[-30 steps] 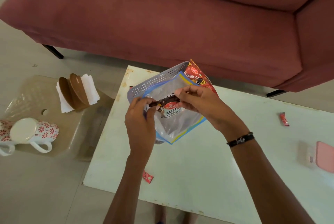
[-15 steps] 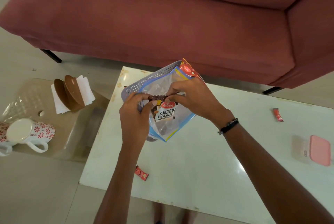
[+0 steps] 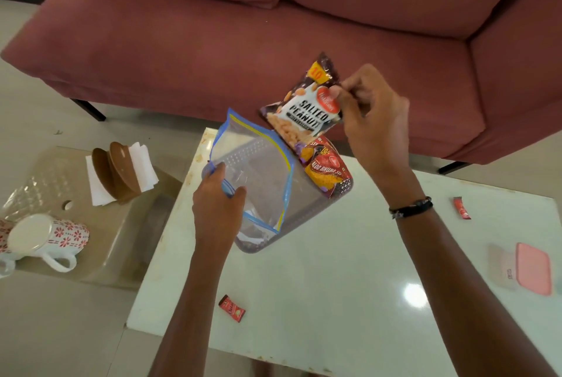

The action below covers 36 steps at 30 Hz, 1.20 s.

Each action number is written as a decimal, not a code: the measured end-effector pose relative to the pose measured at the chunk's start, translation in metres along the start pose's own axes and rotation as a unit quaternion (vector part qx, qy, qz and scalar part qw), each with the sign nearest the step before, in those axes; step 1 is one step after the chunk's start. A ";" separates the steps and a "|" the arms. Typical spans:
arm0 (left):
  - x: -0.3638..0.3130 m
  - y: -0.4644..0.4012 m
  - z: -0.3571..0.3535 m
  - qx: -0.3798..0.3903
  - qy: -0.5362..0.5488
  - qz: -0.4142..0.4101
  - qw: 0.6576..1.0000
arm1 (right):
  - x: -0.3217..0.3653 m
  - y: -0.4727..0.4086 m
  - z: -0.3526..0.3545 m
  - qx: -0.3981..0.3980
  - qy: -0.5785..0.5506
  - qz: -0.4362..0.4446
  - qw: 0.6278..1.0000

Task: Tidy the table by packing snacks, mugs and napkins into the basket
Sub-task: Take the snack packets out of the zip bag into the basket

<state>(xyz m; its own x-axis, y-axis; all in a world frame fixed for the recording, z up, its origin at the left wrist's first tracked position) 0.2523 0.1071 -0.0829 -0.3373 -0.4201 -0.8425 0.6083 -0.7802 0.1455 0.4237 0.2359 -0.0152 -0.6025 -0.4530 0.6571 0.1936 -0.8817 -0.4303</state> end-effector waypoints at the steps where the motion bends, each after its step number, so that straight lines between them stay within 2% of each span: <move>1: 0.002 0.001 0.002 -0.003 0.001 0.007 1.000 | -0.007 -0.004 0.003 -0.018 0.011 -0.010 1.000; 5: 0.009 0.004 0.006 0.010 0.008 0.035 0.999 | -0.056 -0.003 -0.012 -0.041 0.096 -0.062 0.993; 12: 0.012 0.003 0.003 0.027 0.027 0.039 0.998 | -0.132 0.038 -0.107 0.084 0.125 -0.189 0.970; 17: 0.021 0.000 0.002 0.032 0.030 0.026 0.999 | -0.146 0.041 -0.146 0.109 0.127 -0.231 0.958; 36: 0.025 -0.011 -0.005 0.060 0.051 0.036 0.996 | -0.169 0.056 -0.163 0.105 0.138 -0.257 0.951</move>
<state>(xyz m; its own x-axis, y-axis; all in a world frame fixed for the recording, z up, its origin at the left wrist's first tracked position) 0.2410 0.1071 -0.1082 -0.2180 -0.4318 -0.8752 0.5354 -0.8027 0.2627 0.4101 0.2848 -0.2505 -0.8336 0.0721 0.5477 -0.0492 -0.9972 0.0564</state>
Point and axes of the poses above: each hand's wrist, its own y-axis away from the middle knuckle, its own z-axis out of the back of the hand, x = y × z, the point moved 1 cm from there along -y, towards the middle knuckle, and after that the axes turned 11 degrees about y, right-handed, at the moved point
